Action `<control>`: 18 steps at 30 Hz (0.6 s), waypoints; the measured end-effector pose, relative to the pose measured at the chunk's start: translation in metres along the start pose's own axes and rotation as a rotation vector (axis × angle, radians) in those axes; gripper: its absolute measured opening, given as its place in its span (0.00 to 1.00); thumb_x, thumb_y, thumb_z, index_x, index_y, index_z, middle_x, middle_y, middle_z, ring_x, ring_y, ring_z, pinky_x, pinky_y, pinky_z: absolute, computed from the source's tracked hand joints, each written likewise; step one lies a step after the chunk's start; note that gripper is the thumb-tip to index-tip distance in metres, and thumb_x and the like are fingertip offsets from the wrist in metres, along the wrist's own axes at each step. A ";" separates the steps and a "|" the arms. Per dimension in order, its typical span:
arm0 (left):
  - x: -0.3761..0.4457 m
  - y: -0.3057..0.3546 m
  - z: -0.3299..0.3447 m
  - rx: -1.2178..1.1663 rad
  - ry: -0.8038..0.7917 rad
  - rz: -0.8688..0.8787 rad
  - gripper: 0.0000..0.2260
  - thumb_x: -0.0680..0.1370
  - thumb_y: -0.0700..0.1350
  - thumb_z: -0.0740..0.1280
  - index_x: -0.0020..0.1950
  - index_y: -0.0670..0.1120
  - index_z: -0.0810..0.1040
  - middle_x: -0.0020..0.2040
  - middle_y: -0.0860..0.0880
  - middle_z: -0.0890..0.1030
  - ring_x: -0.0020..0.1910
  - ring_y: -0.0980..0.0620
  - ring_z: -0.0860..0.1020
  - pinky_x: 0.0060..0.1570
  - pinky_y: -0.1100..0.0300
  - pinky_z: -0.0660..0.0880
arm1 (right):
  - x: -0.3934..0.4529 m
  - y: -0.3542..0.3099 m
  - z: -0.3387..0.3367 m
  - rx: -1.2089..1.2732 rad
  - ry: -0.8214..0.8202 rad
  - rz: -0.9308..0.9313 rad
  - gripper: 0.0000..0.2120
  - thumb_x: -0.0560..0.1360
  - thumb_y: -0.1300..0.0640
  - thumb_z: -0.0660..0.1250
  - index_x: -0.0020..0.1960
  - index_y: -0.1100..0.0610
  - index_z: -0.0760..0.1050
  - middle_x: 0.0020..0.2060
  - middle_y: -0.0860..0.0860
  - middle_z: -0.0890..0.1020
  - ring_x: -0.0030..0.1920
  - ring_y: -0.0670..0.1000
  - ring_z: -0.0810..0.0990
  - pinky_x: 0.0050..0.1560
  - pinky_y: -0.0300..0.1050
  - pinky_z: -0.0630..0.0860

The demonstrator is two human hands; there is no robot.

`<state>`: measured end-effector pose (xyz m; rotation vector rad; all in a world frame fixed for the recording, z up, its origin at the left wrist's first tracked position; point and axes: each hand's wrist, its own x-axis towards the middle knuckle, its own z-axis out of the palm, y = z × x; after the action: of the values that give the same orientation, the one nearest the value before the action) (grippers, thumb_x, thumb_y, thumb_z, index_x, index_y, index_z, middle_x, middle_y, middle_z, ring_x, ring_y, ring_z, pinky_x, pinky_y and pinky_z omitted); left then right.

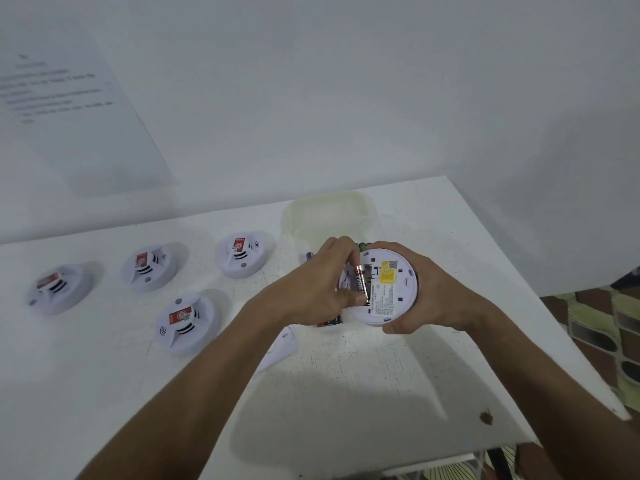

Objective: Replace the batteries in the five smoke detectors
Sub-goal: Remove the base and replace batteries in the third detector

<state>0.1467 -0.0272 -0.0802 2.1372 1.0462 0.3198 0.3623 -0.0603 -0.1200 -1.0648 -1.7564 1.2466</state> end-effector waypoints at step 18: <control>0.009 -0.025 0.010 -0.095 0.529 -0.291 0.03 0.74 0.49 0.74 0.45 0.55 0.82 0.41 0.62 0.82 0.38 0.65 0.79 0.39 0.69 0.73 | -0.012 0.016 -0.022 -0.043 0.026 0.078 0.44 0.58 0.61 0.81 0.71 0.51 0.68 0.62 0.43 0.78 0.64 0.47 0.77 0.58 0.41 0.78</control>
<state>0.1428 -0.0148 -0.1054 1.8196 1.5817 0.8025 0.3905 -0.0604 -0.1306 -1.1788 -1.7438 1.2409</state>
